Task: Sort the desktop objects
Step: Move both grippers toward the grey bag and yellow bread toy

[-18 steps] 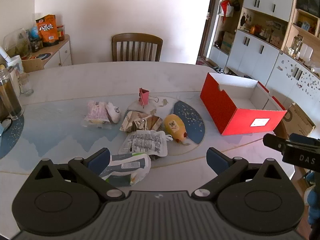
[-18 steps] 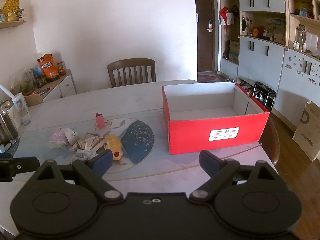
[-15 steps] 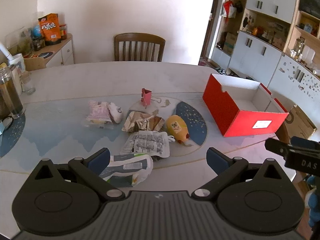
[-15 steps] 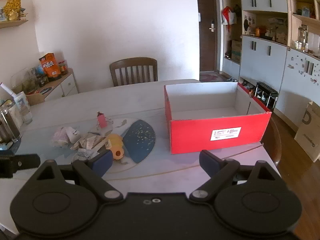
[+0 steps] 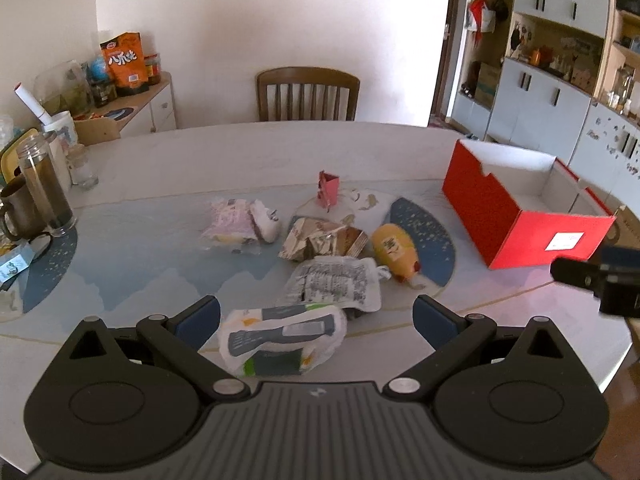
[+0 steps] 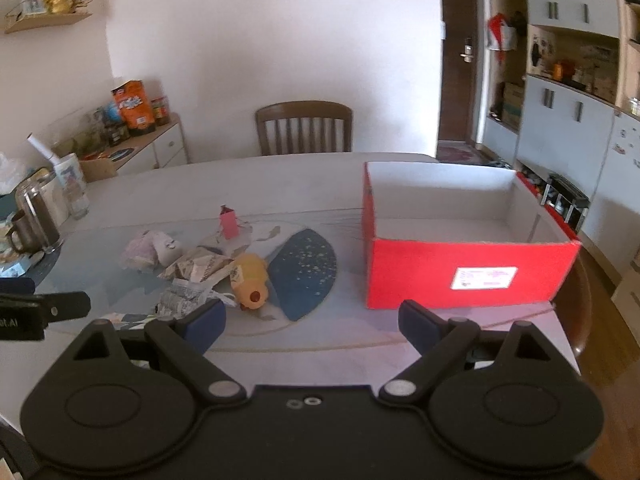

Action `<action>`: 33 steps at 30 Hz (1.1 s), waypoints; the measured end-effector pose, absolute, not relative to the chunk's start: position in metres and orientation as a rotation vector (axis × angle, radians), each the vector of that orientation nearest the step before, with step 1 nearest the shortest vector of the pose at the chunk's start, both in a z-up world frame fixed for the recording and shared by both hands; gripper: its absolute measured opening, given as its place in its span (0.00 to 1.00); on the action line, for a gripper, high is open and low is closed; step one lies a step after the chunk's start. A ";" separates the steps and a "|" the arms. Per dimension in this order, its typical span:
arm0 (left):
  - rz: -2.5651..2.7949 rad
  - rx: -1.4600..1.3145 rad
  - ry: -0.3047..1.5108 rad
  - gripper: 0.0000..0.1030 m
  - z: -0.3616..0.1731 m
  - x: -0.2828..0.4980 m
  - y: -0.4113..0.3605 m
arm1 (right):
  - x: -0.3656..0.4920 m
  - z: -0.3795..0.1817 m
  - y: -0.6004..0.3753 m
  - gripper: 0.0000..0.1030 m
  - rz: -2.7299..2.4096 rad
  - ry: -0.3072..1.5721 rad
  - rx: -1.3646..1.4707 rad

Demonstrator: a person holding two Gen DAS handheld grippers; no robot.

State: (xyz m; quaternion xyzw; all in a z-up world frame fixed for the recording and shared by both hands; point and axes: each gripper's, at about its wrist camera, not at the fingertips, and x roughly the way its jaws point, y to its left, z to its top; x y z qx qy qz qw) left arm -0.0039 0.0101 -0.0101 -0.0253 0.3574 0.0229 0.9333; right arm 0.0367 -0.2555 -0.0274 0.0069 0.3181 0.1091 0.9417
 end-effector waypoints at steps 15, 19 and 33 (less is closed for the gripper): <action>-0.046 0.107 0.807 1.00 -0.065 0.026 0.031 | 0.100 -0.055 -0.221 0.90 0.240 0.705 -0.011; -0.134 0.205 0.821 1.00 -0.077 0.035 0.031 | 0.114 -0.064 -0.211 0.90 0.238 0.735 -0.013; -0.315 0.313 0.898 0.99 -0.116 0.063 0.049 | 0.165 -0.100 -0.181 0.81 0.225 0.848 0.003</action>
